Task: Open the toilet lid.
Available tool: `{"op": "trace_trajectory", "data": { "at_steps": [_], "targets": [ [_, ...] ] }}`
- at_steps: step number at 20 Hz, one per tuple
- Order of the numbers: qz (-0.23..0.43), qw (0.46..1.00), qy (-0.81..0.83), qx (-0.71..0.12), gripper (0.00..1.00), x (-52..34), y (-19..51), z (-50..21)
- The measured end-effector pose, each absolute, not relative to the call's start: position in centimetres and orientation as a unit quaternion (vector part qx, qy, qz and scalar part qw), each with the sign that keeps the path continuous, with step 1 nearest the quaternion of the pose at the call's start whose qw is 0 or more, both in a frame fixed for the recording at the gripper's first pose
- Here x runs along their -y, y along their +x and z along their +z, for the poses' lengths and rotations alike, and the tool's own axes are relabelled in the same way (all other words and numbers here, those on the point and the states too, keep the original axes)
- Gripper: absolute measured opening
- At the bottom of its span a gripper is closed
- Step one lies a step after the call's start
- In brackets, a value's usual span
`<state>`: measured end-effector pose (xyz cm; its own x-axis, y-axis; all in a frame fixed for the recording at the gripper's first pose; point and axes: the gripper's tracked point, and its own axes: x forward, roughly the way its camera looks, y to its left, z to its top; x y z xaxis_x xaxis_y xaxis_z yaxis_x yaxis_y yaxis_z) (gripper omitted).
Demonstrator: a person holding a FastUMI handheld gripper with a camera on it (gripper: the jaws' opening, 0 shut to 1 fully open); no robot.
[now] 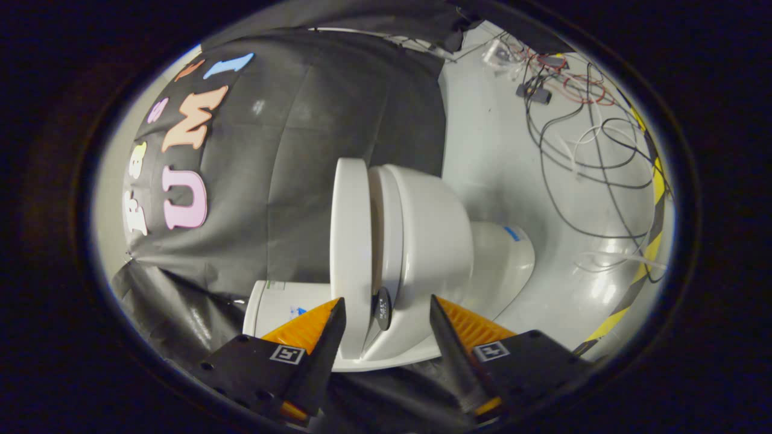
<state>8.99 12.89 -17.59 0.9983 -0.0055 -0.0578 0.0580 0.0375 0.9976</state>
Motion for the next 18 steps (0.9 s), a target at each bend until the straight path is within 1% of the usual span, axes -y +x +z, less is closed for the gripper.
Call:
{"op": "trace_trajectory", "data": {
  "at_steps": [2, 4, 6, 9, 10, 12, 13, 16, 18],
  "targets": [
    [-0.004, 0.72, 0.694, -0.012, 0.4, -13.7, 9.9, -16.6],
    [-0.016, 0.731, 0.683, -0.017, 0.09, -13.3, 10.0, -16.0],
    [-0.041, 0.742, 0.669, -0.026, 0.09, -13.2, 9.9, -16.0],
    [-0.117, 0.768, 0.628, -0.044, 0.09, -12.2, 10.3, -15.9],
    [-0.135, 0.769, 0.622, -0.055, 0.09, -12.0, 10.4, -16.0],
    [-0.163, 0.754, 0.633, -0.063, 0.09, -11.9, 10.0, -15.8],
    [-0.172, 0.756, 0.628, -0.062, 0.09, -11.9, 9.9, -15.7],
    [-0.173, 0.783, 0.595, -0.052, 0.09, -12.2, 9.4, -14.5],
    [-0.167, 0.782, 0.6, -0.032, 0.09, -12.0, 9.1, -13.4]
  ]
}}
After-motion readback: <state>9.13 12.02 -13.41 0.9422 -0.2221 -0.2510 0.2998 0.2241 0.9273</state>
